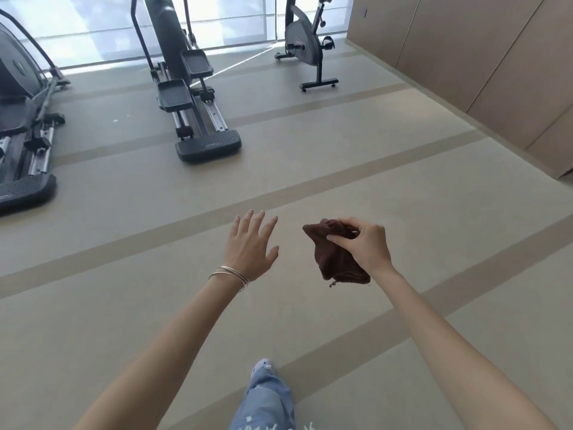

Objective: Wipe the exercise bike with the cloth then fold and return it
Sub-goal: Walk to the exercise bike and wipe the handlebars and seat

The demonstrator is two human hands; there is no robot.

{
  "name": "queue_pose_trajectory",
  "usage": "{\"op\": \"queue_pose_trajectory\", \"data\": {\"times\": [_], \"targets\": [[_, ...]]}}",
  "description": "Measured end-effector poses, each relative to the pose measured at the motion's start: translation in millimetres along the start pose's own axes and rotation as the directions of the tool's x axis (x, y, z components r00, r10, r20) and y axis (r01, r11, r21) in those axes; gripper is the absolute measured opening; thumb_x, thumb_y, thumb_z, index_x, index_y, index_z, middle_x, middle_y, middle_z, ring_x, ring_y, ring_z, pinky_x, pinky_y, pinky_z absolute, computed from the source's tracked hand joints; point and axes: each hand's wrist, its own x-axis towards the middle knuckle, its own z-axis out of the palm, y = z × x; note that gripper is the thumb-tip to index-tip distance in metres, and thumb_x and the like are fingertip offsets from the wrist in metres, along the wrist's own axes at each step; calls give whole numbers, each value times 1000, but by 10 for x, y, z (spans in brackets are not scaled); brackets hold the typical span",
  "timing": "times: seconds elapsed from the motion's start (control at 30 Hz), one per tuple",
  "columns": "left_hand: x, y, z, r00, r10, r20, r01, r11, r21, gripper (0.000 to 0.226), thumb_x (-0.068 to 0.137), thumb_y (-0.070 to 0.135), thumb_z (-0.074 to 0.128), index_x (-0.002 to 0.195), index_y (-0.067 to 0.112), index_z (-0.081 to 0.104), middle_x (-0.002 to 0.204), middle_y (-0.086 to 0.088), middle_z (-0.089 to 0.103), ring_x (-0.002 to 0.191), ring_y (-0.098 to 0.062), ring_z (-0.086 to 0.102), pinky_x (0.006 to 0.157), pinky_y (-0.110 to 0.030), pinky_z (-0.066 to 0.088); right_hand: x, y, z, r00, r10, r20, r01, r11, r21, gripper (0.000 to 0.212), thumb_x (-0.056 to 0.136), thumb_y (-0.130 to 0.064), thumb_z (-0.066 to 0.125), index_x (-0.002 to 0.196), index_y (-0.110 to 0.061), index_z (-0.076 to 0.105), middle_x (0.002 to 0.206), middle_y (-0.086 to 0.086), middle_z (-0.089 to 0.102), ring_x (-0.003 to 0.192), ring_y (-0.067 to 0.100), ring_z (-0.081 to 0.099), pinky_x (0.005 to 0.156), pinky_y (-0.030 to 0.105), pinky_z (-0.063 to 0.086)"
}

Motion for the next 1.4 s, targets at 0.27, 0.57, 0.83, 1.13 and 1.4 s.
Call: {"op": "queue_pose_trajectory", "data": {"times": [0.27,0.57,0.83,1.13,1.4], "targets": [[1050,-593,1,998,56,12,-56,998,-6,64,91,45,43,147,22,21,154,-10,24,143,-32,15,118,-47,9,1096,-242,280,999,-17,-43,15,999,-41,29,68,-17,80,93,-29,72,84,-17,70,81,-3,65,73,7,45],[2097,-973,206,998,47,51,-47,999,1,64,91,45,42,147,22,20,154,-9,24,144,-31,15,117,-47,10,2231,-102,490,999,-34,-12,33,998,-54,32,66,-16,81,83,-41,69,77,-32,66,79,-8,63,72,5,45],[3453,-1174,192,998,11,62,-13,999,32,64,91,45,42,147,23,19,155,-9,23,144,-31,14,117,-48,10,3742,2,404,999,-26,20,26,1000,-7,30,67,-17,81,90,-33,72,80,-26,68,80,-8,64,74,6,46],[4844,-1105,232,998,-33,45,32,999,22,65,91,45,40,147,23,17,155,-9,22,144,-31,13,118,-48,10,5216,58,232,998,-47,43,46,999,23,29,69,-13,80,93,-26,72,82,-18,68,80,-3,64,73,2,44],[5836,-1449,398,999,-4,42,3,1000,26,65,91,46,40,147,24,18,154,-9,23,144,-31,14,117,-47,9,6117,192,386,999,-20,49,19,999,26,28,69,-14,79,92,-30,72,87,-15,72,84,-2,66,76,8,46]]}}
